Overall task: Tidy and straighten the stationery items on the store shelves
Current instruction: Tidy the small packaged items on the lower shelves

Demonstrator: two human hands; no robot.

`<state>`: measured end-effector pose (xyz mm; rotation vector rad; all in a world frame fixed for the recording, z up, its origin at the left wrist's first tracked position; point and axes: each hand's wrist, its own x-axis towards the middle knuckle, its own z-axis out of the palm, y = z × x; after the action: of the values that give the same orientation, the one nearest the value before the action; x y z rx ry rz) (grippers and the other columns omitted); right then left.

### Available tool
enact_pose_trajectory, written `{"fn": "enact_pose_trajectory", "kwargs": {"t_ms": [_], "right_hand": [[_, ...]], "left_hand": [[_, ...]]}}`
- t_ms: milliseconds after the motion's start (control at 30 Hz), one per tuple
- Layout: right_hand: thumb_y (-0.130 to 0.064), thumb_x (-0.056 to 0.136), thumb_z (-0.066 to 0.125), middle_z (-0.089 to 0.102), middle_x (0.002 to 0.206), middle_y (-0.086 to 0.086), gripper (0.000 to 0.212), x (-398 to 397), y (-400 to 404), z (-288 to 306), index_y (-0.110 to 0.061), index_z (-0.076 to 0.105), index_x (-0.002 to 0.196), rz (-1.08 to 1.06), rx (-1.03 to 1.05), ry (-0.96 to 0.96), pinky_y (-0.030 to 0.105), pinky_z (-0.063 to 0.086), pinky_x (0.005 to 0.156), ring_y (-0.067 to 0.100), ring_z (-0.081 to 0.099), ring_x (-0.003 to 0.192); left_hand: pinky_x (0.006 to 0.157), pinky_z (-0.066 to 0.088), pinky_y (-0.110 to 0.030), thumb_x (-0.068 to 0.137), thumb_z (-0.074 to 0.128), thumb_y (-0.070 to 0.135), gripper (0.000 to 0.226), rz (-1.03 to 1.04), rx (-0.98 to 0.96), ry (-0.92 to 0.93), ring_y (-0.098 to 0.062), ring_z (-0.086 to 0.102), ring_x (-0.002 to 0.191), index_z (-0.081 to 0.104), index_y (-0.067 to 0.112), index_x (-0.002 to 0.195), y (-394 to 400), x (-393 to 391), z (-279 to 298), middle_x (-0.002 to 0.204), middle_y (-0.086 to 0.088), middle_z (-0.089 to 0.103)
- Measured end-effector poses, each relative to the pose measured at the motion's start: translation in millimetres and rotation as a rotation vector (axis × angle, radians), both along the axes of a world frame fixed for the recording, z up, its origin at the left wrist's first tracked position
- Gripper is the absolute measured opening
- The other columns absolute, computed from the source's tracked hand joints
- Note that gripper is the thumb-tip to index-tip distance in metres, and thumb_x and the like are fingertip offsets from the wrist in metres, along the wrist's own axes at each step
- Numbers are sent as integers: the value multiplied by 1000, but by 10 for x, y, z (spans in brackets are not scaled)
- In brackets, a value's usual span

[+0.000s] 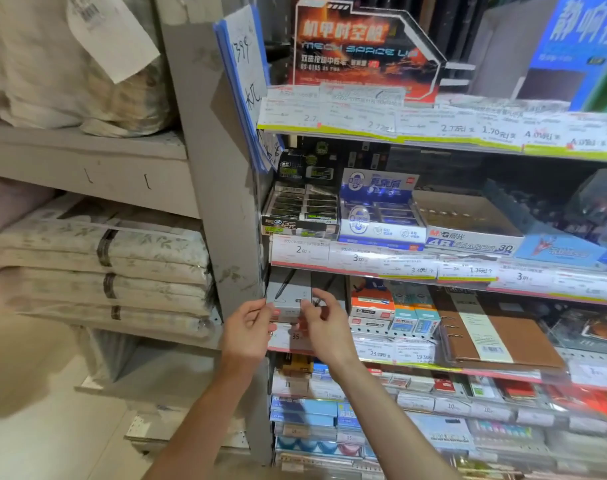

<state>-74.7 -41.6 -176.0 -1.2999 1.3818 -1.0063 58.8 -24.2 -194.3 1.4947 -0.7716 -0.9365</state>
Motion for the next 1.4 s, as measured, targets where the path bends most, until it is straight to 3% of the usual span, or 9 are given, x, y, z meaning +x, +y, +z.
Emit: {"fn": "enact_pose_trajectory", "kwargs": {"t_ms": [100, 233, 500, 667, 767, 900, 1033, 1200, 1400], "right_hand": [[-31, 102, 50, 69, 81, 3, 31, -149, 7, 32, -28, 46, 132, -30, -31, -3, 17, 50, 59, 15, 65, 69], [-34, 100, 52, 71, 95, 3, 41, -422, -70, -31, -19, 48, 139, -90, -17, 17, 40, 58, 84, 24, 71, 88], [-43, 100, 48, 71, 82, 0, 31, -626, -75, -143, -29, 44, 127, -79, -100, 310, 40, 57, 71, 18, 69, 71], [-51, 98, 47, 68, 84, -7, 40, -728, -63, -103, -23, 45, 127, -71, -262, 675, 33, 47, 65, 19, 64, 79], [-53, 94, 53, 63, 106, -3, 43, -933, -97, -143, -21, 57, 122, -75, -508, 876, 32, 47, 80, 20, 57, 100], [-63, 88, 48, 57, 126, 3, 62, -1137, -237, -172, -20, 58, 131, 114, -647, 1120, 41, 42, 98, 25, 49, 114], [-55, 89, 55, 42, 152, 0, 62, -1117, -391, -196, -24, 48, 142, 258, -554, 1105, 40, 30, 109, 26, 34, 140], [-46, 92, 60, 61, 132, 1, 44, -1040, -431, -204, -25, 59, 131, 142, -539, 1029, 40, 36, 97, 28, 51, 121], [-37, 88, 63, 66, 114, 2, 32, -984, -442, -376, -23, 65, 117, 44, -579, 1003, 40, 38, 88, 29, 56, 105]], "left_hand": [[82, 56, -41, 94, 64, 28, 10, -39, -19, -43, -17, 70, 77, 65, 25, 103, -48, -111, -25, 88, 3, 74], [79, 56, -34, 96, 61, 32, 12, -148, -25, -111, -15, 69, 78, 64, 26, 105, -121, -348, -24, 94, 5, 73], [82, 58, -39, 96, 60, 37, 24, -183, 35, -230, -16, 69, 77, 66, 20, 110, -112, -490, -130, 94, 13, 73], [82, 55, -35, 89, 55, 61, 40, -196, 73, -737, -7, 64, 82, 58, 36, 120, -90, -321, -157, 97, 19, 63], [85, 44, -26, 89, 60, 55, 46, -202, -138, -1008, -5, 51, 99, 59, 27, 126, -99, -247, -99, 106, 14, 52], [111, 29, -35, 89, 57, 60, 64, -420, -244, -1298, -16, 38, 131, 48, 26, 142, -274, -192, -68, 137, 4, 48], [110, 29, -38, 92, 52, 60, 62, -481, -195, -1352, -21, 43, 127, 48, 25, 143, -434, -199, -70, 136, 2, 54], [107, 29, -37, 97, 44, 58, 54, -438, -163, -1399, -22, 46, 121, 52, 26, 141, -517, -210, -118, 131, 3, 59], [96, 33, -38, 97, 45, 55, 48, -415, -158, -1458, -25, 51, 110, 59, 27, 133, -554, -252, -127, 122, 3, 65]]}}
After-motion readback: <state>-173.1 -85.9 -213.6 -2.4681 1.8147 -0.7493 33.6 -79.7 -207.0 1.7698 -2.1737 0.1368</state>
